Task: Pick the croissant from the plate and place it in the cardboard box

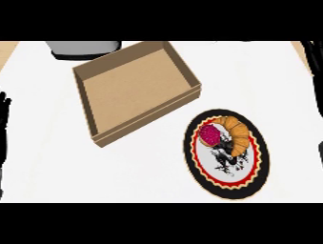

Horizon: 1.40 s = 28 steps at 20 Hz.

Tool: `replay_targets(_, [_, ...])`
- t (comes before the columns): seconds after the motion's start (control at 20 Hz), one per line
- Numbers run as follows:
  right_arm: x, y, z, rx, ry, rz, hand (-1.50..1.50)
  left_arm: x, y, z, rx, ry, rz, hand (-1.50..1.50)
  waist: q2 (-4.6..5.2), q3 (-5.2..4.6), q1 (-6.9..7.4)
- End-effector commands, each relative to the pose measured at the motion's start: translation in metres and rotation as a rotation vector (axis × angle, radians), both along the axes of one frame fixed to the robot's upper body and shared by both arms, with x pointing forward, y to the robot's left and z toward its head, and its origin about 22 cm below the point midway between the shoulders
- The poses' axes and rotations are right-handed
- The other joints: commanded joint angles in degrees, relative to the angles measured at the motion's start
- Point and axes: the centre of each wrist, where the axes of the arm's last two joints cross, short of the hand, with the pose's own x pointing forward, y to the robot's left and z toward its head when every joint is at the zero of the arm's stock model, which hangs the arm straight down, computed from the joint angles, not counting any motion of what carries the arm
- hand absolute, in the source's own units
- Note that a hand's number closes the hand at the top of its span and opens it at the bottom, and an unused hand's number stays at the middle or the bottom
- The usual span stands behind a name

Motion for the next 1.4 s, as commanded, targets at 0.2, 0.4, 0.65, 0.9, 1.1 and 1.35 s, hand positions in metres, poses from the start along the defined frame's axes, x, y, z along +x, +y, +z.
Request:
replay_targets(0.2, [0.000,0.010,-0.058,-0.050,0.145,0.542,-1.50,0.000,0.020,0.000,0.221,0.145,-0.027,0.00,3.65,-0.48,3.47])
replay_targets(0.4, [-0.011,-0.002,-0.009,-0.745,-0.038,0.635,-1.50,-0.011,0.018,-0.015,0.206,0.228,-0.047,0.00,3.20,-0.78,3.40])
replay_targets(0.65, [-0.024,-0.051,-0.121,-0.293,0.028,0.769,-1.50,-0.005,0.008,-0.017,0.236,0.257,-0.073,0.00,3.93,-0.16,2.96])
replay_targets(0.9, [-0.001,-0.096,-0.113,-0.378,-0.098,0.829,-1.50,0.001,0.006,-0.013,0.223,0.278,-0.083,0.00,3.32,-0.41,4.59])
replay_targets(1.1, [0.015,-0.107,-0.080,-0.734,-0.119,0.822,-1.50,0.014,0.005,0.002,0.243,0.268,-0.079,0.00,3.09,-0.53,5.05])
replay_targets(1.35, [0.030,-0.099,-0.095,-0.998,-0.072,0.906,-1.50,0.014,-0.004,-0.009,0.249,0.263,-0.113,0.00,3.26,-0.73,6.26])
